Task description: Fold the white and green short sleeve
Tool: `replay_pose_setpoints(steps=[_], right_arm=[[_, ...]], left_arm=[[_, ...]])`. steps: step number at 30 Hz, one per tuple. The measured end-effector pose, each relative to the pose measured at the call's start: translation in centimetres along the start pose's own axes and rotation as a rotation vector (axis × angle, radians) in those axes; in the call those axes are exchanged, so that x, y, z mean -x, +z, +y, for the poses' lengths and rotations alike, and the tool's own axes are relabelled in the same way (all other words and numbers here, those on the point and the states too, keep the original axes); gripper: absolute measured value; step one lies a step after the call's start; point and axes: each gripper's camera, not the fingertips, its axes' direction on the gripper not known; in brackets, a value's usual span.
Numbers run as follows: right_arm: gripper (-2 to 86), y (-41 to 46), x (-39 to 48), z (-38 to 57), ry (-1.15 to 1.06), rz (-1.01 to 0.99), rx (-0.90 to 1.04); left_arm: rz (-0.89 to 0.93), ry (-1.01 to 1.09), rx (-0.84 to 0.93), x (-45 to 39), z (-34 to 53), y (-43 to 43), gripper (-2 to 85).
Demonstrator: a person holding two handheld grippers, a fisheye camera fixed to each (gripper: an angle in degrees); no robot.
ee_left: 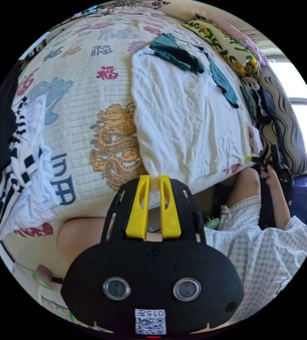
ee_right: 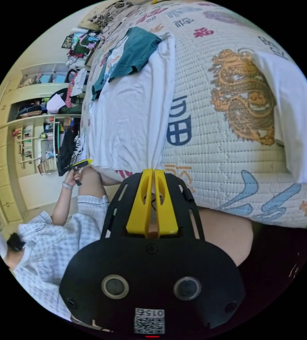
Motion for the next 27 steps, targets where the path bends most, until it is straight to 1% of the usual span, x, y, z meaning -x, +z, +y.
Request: replay_pose_setpoints(steps=[1, 3, 7, 9, 10, 12, 15, 17, 18, 20, 21, 23, 25, 27], right_arm=[[0.1, -0.3, -0.5, 0.2, 0.019, 0.0, 0.001], [-0.1, -1.2, -1.0, 0.9, 0.029, 0.044, -0.005], [-0.3, -4.8, -0.9, 4.0, -0.001, 0.04, -0.092], [-0.2, -5.4, -0.7, 5.2, -0.019, 0.1, -0.061], [-0.1, -5.3, -0.5, 6.0, -0.033, 0.163, -0.02], [0.2, -4.9, -0.3, 7.2, -0.052, 0.196, 0.014], [1.4, -4.0, -0.6, 8.4, -0.05, 0.207, 0.008], [3.6, -3.3, -0.8, 8.5, -0.041, 0.261, 0.039], [4.1, -3.2, -0.7, 8.7, -0.037, 0.319, 0.04], [4.4, -3.9, 0.1, 9.3, -0.075, 0.379, -0.003], [4.4, -4.6, 0.8, 9.7, -0.121, 0.393, -0.061], [4.4, -5.8, 2.2, 9.8, -0.213, 0.352, -0.171], [5.2, -6.7, 4.1, 8.5, -0.341, 0.281, -0.278], [6.0, -6.5, 5.4, 6.7, -0.426, 0.29, -0.311]], left_arm=[[0.067, 0.016, 0.023, 0.0, -0.2, 0.8, 1.5], [0.137, 0.015, 0.04, 0.2, -0.2, 1.7, 0.7], [0.101, 0.045, -0.08, -0.2, 2.3, -1.0, 0.0], [0.126, 0.047, -0.112, -0.1, 3.7, -2.2, 0.1], [0.117, 0.056, -0.105, -0.2, 4.6, -2.4, 0.2], [0.098, 0.075, -0.081, -0.5, 5.7, -2.0, 0.6], [0.054, 0.096, -0.033, -1.3, 6.0, 0.4, 2.5], [0.027, 0.092, 0.046, -1.7, 5.0, 2.6, 4.5], [-0.01, 0.115, 0.098, -2.4, 4.4, 3.6, 5.4], [-0.068, 0.14, 0.105, -3.4, 3.9, 3.8, 5.8], [-0.09, 0.151, 0.083, -4.1, 3.4, 3.4, 5.9], [-0.058, 0.169, 0.005, -5.5, 1.7, 2.3, 6.0], [0.044, 0.207, -0.13, -8.3, -1.8, 1.5, 6.2], [0.126, 0.239, -0.186, -11.0, -5.2, 2.4, 6.8]])
